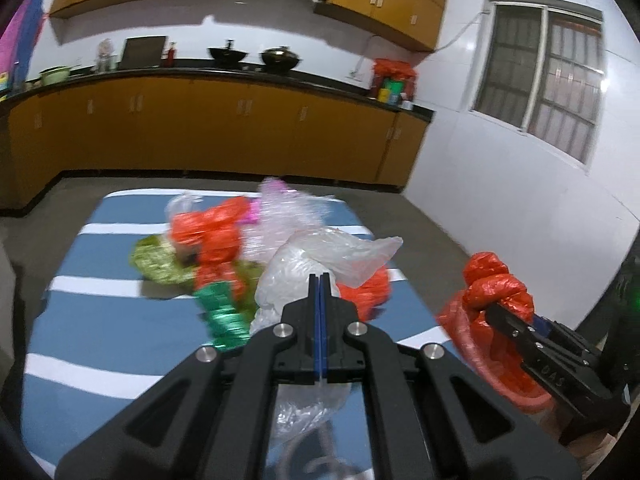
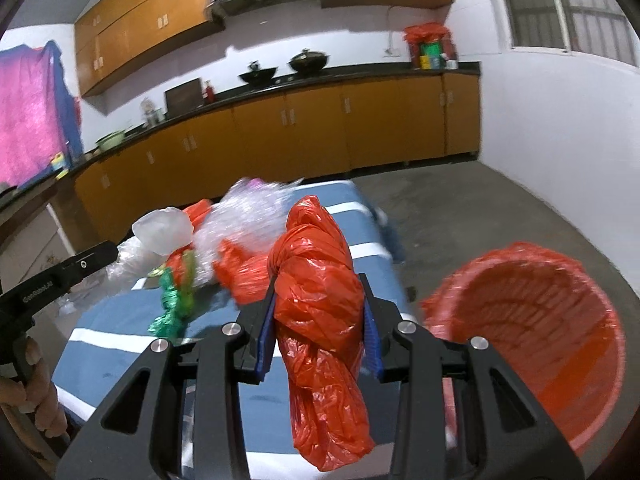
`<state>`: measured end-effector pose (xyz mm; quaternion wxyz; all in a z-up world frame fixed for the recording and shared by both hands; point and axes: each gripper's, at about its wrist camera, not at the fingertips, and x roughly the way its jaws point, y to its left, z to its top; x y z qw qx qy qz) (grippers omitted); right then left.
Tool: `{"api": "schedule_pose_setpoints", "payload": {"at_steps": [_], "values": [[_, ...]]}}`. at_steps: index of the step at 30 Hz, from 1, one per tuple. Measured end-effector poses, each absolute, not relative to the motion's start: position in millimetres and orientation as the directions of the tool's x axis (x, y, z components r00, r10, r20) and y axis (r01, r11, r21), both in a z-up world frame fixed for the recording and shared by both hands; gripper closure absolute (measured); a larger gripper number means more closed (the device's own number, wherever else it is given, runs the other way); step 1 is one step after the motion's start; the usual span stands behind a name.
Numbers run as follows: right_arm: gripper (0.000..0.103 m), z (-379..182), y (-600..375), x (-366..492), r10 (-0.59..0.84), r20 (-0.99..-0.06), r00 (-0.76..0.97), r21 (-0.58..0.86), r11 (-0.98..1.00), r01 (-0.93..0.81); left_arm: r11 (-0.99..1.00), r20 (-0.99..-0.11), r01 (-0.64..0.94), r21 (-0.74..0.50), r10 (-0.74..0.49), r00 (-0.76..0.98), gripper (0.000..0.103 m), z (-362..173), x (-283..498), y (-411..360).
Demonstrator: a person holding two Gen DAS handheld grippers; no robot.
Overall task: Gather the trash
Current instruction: 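Carry both bags to the red wastebasket and open both tools to drop them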
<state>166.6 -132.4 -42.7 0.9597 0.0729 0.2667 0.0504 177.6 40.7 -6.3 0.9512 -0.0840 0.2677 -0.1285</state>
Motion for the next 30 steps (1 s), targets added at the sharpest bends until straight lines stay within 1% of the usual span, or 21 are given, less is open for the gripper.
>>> {"api": "schedule_pose_setpoints", "payload": {"at_steps": [7,13,18,30], "values": [[0.066,-37.2,-185.3,147.0,0.012,-0.496,0.868,0.165,0.983,0.08,0.913,-0.472,0.327,-0.244,-0.407,0.782,0.101,-0.7,185.5,-19.6],[0.066,-42.8,-227.3,133.5,-0.088,-0.514,0.853,0.16,0.967,0.196,0.863,-0.472,0.429,-0.269,-0.506,0.722,0.101,-5.3,194.4,-72.3],[0.066,-49.6,-259.1,122.9,-0.15,-0.533,0.833,0.167,0.946,0.278,0.824,-0.484,0.495,-0.277,-0.565,0.668,0.101,-12.4,200.1,-115.8],[0.066,-53.8,-295.1,118.2,-0.208,-0.545,0.812,0.181,0.917,0.356,0.753,-0.524,0.588,-0.297,-0.643,0.558,0.101,-32.6,212.1,-196.2]]}}
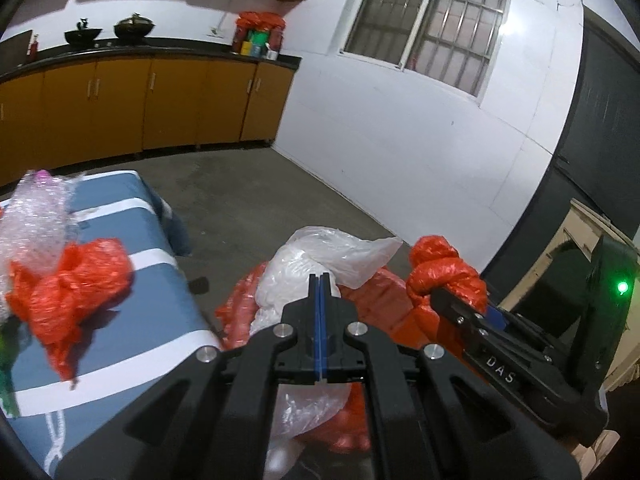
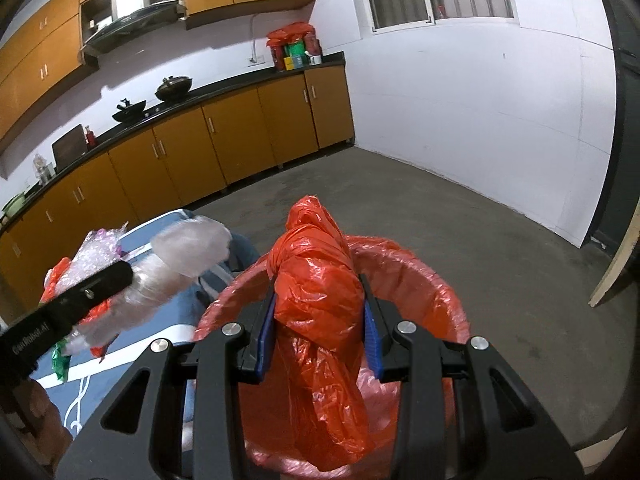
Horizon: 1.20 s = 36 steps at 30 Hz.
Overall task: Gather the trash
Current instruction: 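Carry both bags to the red wastebasket and open both tools to drop them, then move both tools back over the pile of bags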
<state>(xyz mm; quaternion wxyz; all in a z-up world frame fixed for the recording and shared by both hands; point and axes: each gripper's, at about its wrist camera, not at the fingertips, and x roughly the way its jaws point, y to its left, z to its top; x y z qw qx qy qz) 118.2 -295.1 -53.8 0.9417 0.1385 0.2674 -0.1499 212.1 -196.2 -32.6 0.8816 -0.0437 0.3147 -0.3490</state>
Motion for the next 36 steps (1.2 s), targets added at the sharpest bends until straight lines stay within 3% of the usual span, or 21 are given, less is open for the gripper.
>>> {"api": "schedule_pose_setpoints", "payload": {"at_steps": [4,7,10,14,18,22,29,36], "values": [[0.064,-53.5,-306.2,120.8,-0.22,-0.541,0.812,0.199,0.904,0.378,0.739,-0.537,0.606,-0.294,-0.652,0.535,0.101,-37.7,214.5,-212.7],[0.052,-54.6,-311.9,121.4,-0.221,-0.54,0.812,0.217,0.896,0.388,0.739,-0.554,0.607,-0.294,-0.649,0.522,0.099,-44.7,217.2,-221.1],[0.043,-57.2,-319.8,118.4,-0.22,-0.54,0.812,0.228,0.891,0.394,0.747,-0.575,0.592,-0.301,-0.638,0.512,0.082,-52.0,221.4,-221.5],[0.043,-60.5,-323.6,111.5,-0.228,-0.549,0.804,0.226,0.885,0.406,0.782,-0.588,0.549,-0.296,-0.602,0.54,0.07,-56.9,222.8,-203.8],[0.043,-59.5,-318.0,106.4,-0.242,-0.545,0.802,0.201,0.892,0.406,0.836,-0.582,0.493,-0.24,-0.531,0.616,0.048,-53.8,217.0,-179.2],[0.043,-55.7,-305.5,108.3,-0.237,-0.535,0.811,0.176,0.908,0.381,0.887,-0.576,0.436,-0.156,-0.44,0.689,0.038,-50.4,206.8,-151.9],[0.043,-48.4,-266.5,123.2,-0.18,-0.522,0.834,0.146,0.944,0.295,0.953,-0.562,0.297,-0.056,-0.276,0.78,0.027,-46.7,195.6,-90.8],[0.043,-47.1,-209.6,143.3,-0.08,-0.523,0.848,0.128,0.977,0.171,0.994,-0.555,0.099,-0.037,-0.102,0.825,0.022,-46.7,193.8,-13.6]]}}
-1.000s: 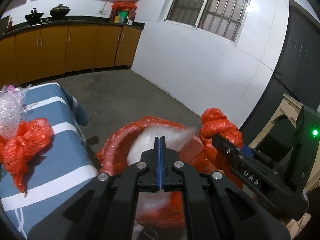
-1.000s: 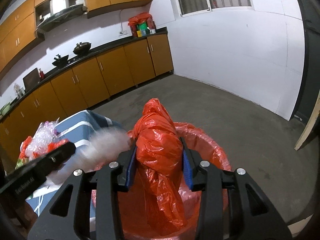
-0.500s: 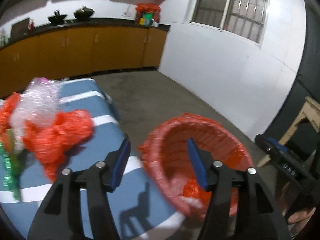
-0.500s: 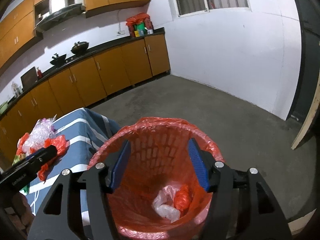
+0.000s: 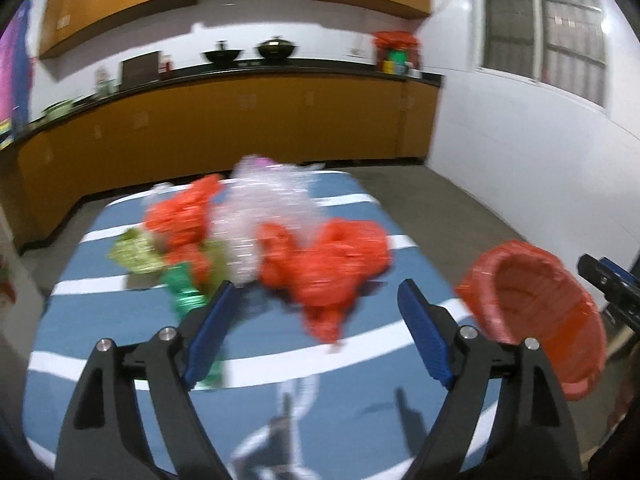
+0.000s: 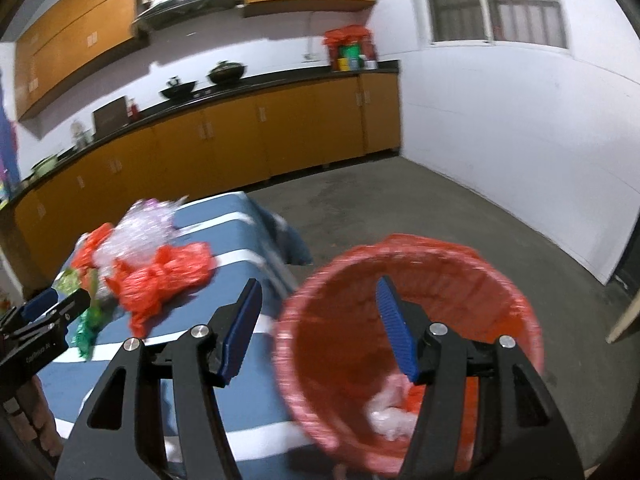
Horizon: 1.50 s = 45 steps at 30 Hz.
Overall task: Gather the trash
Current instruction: 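Move both tools back over the pile of bags, then grasp a green bag with the left tool while the right tool grasps a red bag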
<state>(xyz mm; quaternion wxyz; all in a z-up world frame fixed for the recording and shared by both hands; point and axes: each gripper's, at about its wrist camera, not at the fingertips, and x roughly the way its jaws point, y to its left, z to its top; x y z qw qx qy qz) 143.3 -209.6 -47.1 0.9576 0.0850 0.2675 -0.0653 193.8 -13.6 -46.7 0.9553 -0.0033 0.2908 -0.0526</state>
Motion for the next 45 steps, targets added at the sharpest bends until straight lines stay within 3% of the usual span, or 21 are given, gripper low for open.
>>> {"api": "schedule_pose_setpoints", "payload": {"at_steps": [7,14,24,32,34,41,45], "values": [[0.043,-46.7,-154.5,165.3,0.01,-0.527,0.85,0.118,0.991,0.062,0.997,-0.565,-0.06,-0.038,0.028,0.825,0.022,-55.1,193.2,56.8],[0.03,-56.2,-104.0,200.4,0.066,-0.551,0.832,0.108,0.994,-0.007,0.986,-0.567,-0.157,-0.064,0.093,0.818,0.022,-58.6,191.2,104.0],[0.03,-86.1,-59.0,269.8,0.101,-0.621,0.777,0.132,0.991,-0.024,0.968,-0.583,-0.23,-0.097,0.132,0.802,0.022,-68.3,193.6,148.3],[0.038,-101.3,-60.1,300.1,0.066,-0.655,0.752,0.111,0.994,0.01,0.969,-0.602,-0.208,-0.134,0.088,0.794,0.022,-76.8,204.9,154.1],[0.044,-108.0,-64.5,304.5,0.085,-0.677,0.731,0.13,0.991,0.005,0.971,-0.605,-0.194,-0.137,0.073,0.793,0.022,-78.6,208.2,150.8],[0.081,-116.8,-63.7,297.2,0.165,-0.697,0.698,0.159,0.985,-0.075,0.981,-0.618,-0.131,-0.144,0.014,0.786,0.022,-82.6,219.1,128.8],[0.088,-113.8,-70.8,290.7,0.183,-0.686,0.704,0.186,0.98,-0.073,0.984,-0.629,-0.101,-0.148,-0.015,0.777,0.025,-85.1,223.8,116.6]]}}
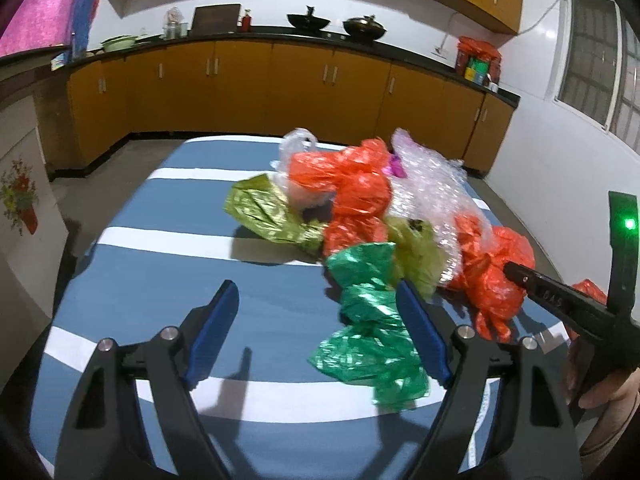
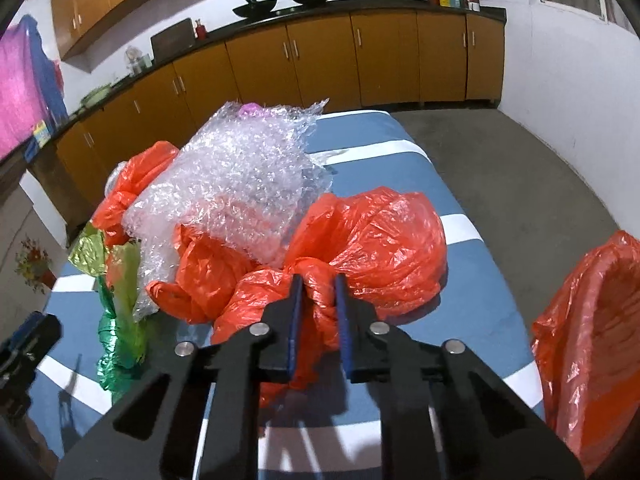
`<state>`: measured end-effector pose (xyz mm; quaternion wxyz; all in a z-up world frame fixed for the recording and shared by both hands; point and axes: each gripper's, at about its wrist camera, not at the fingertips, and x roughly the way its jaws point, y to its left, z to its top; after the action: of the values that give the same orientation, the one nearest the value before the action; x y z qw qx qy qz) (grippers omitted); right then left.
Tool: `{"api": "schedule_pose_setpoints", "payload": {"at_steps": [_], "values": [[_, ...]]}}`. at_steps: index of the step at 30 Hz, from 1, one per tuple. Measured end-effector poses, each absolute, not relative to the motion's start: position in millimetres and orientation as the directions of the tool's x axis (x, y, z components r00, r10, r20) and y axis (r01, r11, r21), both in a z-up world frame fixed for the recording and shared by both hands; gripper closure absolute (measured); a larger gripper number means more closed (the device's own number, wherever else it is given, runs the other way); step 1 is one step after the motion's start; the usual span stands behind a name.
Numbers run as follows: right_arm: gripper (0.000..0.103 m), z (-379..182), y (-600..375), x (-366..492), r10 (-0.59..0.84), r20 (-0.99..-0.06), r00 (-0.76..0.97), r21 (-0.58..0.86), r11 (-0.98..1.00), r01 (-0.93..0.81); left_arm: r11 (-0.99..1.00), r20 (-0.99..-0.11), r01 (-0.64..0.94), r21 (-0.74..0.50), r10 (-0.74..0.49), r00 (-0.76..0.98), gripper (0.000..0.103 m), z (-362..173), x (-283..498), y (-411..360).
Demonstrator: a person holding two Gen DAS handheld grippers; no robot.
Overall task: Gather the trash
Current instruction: 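Grasp a green bag with the left tool while the right tool grasps a red bag, then carry both bags over the wastebasket and open both tools to drop them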
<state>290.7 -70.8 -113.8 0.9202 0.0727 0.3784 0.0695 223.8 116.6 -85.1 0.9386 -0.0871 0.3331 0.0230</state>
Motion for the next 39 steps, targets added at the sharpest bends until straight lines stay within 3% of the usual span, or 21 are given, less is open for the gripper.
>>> {"api": "schedule_pose_setpoints", "payload": {"at_steps": [14,20,27,39], "values": [[0.09,-90.3,-97.2,254.7,0.185,-0.624,0.759,0.22,0.974,-0.057,0.991,-0.686,-0.055,-0.12,-0.043,0.726,0.039,-101.4,246.8,81.1],[0.09,-88.2,-99.0,251.4,0.181,-0.623,0.761,0.22,0.974,-0.052,0.989,-0.745,-0.081,-0.123,-0.038,0.665,0.052,-116.5,259.4,80.9],[0.09,-85.2,-100.5,244.3,0.184,-0.615,0.766,0.226,0.973,-0.052,0.982,-0.756,-0.087,-0.169,-0.072,0.65,0.079,-123.2,251.5,91.7],[0.09,-67.0,-109.0,221.0,0.187,-0.577,0.795,0.236,0.97,-0.057,0.978,-0.684,-0.055,-0.199,-0.098,0.723,0.079,-84.0,222.0,100.4]]}}
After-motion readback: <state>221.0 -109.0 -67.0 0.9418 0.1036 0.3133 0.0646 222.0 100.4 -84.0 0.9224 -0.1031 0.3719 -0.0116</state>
